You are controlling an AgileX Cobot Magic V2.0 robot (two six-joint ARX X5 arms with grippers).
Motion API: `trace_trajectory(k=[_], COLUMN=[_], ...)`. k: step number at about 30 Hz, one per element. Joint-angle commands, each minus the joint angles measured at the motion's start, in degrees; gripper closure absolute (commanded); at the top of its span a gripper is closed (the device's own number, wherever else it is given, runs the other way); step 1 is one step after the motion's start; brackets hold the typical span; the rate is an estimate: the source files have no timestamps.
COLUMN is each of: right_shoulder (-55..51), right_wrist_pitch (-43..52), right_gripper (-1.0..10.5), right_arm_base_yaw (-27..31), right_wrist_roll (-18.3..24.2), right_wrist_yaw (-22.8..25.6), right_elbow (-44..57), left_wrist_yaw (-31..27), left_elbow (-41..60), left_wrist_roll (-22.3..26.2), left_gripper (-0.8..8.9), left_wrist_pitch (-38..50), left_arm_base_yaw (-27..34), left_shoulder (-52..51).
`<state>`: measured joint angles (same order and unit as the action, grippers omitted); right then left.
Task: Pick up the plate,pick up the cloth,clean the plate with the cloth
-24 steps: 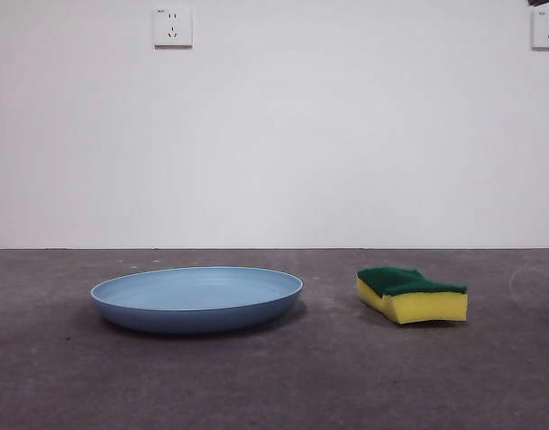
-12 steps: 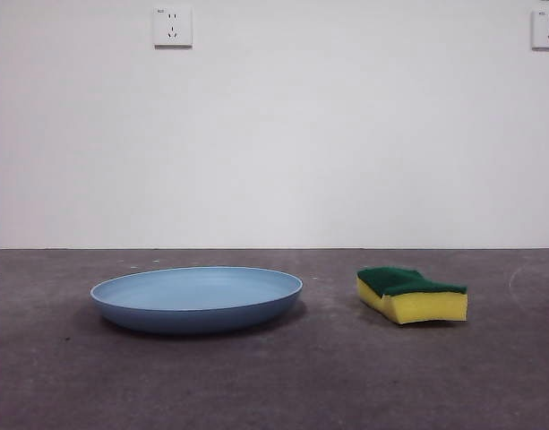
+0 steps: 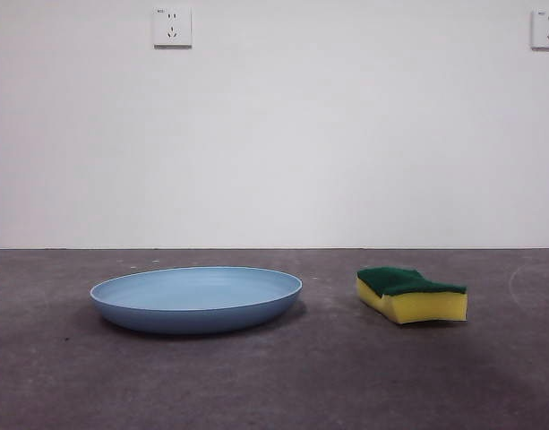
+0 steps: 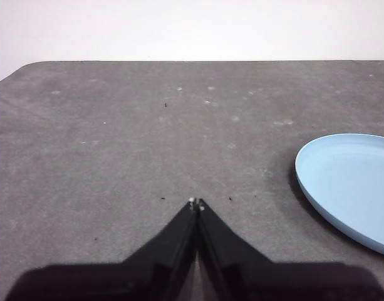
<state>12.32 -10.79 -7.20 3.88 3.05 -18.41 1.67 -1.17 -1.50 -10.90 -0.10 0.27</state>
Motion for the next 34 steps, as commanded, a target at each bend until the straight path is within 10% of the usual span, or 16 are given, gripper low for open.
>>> trace_trajectory(k=[1, 34], right_shoulder=[-3.21, -12.26], right_wrist_pitch=[2.38, 0.46], right_gripper=[9.5, 9.5], right_arm_base_yaw=[2.97, 4.90], right_wrist_roll=[-1.05, -10.03], right_wrist_yaw=[-7.54, -7.15], right_elbow=[5.40, 18.10], left_wrist_yaw=[-0.07, -0.07], left_elbow=[0.83, 0.83], left_wrist_roll=[0.02, 0.02], left_gripper=[8.16, 8.16], left_wrist_pitch=[0.15, 0.15], left_arm_base_yaw=[0.20, 0.20], left_shoulder=[-0.17, -0.17])
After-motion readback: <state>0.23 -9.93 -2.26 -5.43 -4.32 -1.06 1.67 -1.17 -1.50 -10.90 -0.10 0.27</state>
